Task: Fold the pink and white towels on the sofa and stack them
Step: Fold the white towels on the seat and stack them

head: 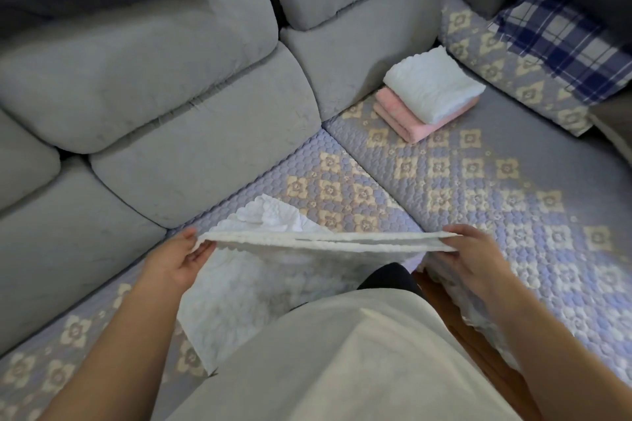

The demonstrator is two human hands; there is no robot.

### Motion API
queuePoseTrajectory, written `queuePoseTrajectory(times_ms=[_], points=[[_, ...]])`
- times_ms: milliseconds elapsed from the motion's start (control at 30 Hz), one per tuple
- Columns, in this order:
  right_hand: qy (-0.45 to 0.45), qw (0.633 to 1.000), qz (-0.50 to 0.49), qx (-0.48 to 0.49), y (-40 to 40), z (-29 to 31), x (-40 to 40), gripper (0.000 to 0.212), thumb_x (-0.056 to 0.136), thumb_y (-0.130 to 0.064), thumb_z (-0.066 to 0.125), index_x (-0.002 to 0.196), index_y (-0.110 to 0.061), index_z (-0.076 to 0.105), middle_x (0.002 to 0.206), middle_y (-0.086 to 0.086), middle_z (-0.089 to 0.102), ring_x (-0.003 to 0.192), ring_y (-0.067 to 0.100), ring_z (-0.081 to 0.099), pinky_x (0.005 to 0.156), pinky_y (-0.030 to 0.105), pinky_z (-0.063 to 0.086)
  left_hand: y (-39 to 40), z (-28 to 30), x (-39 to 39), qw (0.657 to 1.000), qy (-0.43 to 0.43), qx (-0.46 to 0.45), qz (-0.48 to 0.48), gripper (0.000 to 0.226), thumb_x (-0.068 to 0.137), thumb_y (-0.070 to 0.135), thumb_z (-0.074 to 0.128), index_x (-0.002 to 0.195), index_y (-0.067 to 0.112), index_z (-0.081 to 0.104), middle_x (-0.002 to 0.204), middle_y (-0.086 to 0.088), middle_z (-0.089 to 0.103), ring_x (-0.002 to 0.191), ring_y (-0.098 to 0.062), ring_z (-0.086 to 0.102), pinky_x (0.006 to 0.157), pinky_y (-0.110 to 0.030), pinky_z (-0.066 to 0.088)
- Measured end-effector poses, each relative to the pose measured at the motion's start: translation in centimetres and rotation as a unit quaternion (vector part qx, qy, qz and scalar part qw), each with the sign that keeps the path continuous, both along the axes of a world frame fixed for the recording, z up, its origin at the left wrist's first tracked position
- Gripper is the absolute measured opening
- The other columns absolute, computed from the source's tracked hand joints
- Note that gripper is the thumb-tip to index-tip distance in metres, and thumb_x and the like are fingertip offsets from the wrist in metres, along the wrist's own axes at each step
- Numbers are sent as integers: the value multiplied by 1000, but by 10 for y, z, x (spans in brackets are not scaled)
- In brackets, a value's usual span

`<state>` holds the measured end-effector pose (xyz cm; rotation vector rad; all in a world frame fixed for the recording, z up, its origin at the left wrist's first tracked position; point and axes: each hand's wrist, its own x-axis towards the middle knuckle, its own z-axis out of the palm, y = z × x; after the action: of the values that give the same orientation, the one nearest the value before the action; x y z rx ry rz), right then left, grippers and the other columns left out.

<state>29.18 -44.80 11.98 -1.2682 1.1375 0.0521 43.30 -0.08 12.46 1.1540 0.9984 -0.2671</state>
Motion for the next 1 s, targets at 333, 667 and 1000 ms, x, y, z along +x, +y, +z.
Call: queuePoseTrajectory(times_ms=[333, 667, 1000], points=[[78, 960, 121, -239, -15, -27, -8, 41, 89, 8, 45, 117, -15, 65, 106, 5, 70, 81, 21, 64, 59, 30, 52, 11, -46, -94, 944, 103, 168, -265, 21, 89, -20, 53, 81, -4, 64, 94, -21, 62, 80, -28, 61, 52, -20, 58], [199, 647, 621, -396, -11, -79, -94, 44, 88, -30, 63, 128, -24, 48, 123, 2, 46, 118, 29, 50, 84, 38, 46, -47, -111, -208, 675, 175, 272, -663, 16, 96, 3, 51, 85, 5, 63, 123, -20, 65, 120, -27, 60, 87, -24, 43], [51, 658, 687, -303, -23, -77, -65, 53, 88, -13, 61, 126, -50, 56, 101, -10, 63, 96, 14, 61, 75, 14, 42, -32, -106, -220, 658, 11, 194, -727, 7, 85, 22, 64, 84, 24, 71, 93, 5, 71, 90, -13, 68, 82, -26, 53]])
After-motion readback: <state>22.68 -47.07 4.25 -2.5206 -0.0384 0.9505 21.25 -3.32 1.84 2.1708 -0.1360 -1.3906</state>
